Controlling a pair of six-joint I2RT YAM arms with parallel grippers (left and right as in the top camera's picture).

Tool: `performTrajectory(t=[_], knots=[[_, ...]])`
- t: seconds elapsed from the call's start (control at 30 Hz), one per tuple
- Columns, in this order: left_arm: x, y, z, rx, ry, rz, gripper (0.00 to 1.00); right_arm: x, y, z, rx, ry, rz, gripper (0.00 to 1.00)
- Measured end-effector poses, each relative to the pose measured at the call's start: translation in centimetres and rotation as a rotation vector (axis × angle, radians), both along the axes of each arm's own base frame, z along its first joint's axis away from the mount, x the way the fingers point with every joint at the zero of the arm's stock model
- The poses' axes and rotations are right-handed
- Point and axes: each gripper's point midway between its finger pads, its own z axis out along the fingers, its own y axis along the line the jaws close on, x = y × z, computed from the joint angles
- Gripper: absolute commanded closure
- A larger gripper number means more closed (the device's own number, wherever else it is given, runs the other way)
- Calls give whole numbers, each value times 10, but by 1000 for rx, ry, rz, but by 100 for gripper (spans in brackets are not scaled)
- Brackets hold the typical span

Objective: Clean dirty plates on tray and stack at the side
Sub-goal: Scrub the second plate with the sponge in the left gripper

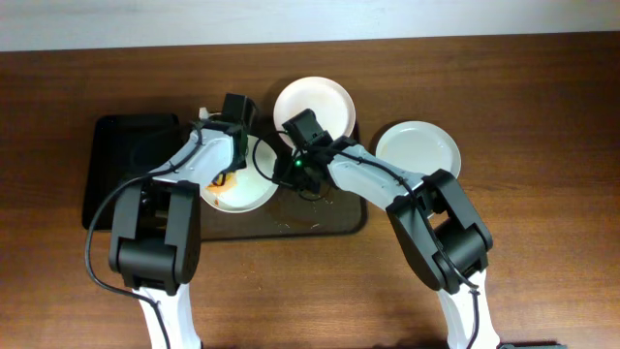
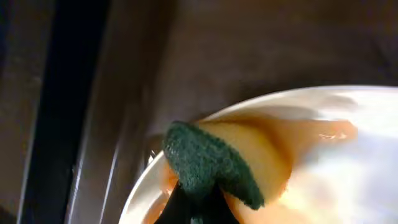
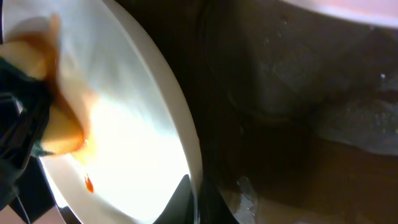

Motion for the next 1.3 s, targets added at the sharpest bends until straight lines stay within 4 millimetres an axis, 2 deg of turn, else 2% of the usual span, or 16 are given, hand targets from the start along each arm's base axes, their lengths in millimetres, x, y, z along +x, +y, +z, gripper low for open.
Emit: performTrajectory(t=[0.1, 0.23, 0.3, 0.37, 0.43, 0.53, 0.63, 0.77, 0.83, 0.87, 0.97, 1.03, 1.1, 1.2, 1.23, 1.3], knots=[[2, 3, 0, 33, 1, -31, 100, 0, 0, 1, 1, -1, 0, 96], [-8, -9, -5, -73, 187, -302, 100, 0, -1, 0, -4, 5, -1, 96], [-24, -26, -6, -217, 294, -475, 100, 2, -7, -1, -11, 11, -8, 96], [-45, -53, -7, -369, 380, -665, 100, 3, -9, -2, -17, 6, -4, 96], [-58, -77, -5, -496, 403, -792, 100, 3, -9, -2, -18, 3, 0, 96], [-61, -89, -5, -559, 391, -854, 100, 3, -9, -2, -18, 2, 1, 96], [-45, -86, -6, -516, 327, -775, 100, 5, -9, -1, -19, -6, -6, 96], [9, -74, -2, -314, 104, -515, 99, 10, -9, 0, -18, -15, -35, 96], [29, -56, -1, -228, 13, -376, 99, 10, -10, 0, -18, -13, -39, 96], [30, -48, 0, -196, 0, -326, 99, 10, -10, 0, -18, -12, -40, 96], [17, -13, 2, -46, 13, -144, 100, 10, -7, 1, -10, -14, -32, 96], [7, 2, 2, 25, 32, -83, 100, 5, -2, 2, 2, -7, -13, 96], [1, 3, 0, 33, 70, -95, 100, 2, 0, 2, 5, -3, -3, 96], [-8, -5, -4, -36, 183, -247, 100, 1, -1, 1, 2, 4, -3, 96], [-20, -13, -5, -126, 273, -371, 100, 2, -3, 1, -1, 6, -5, 96], [-47, -23, -7, -224, 400, -471, 100, 4, -8, 0, -10, 2, -4, 96]])
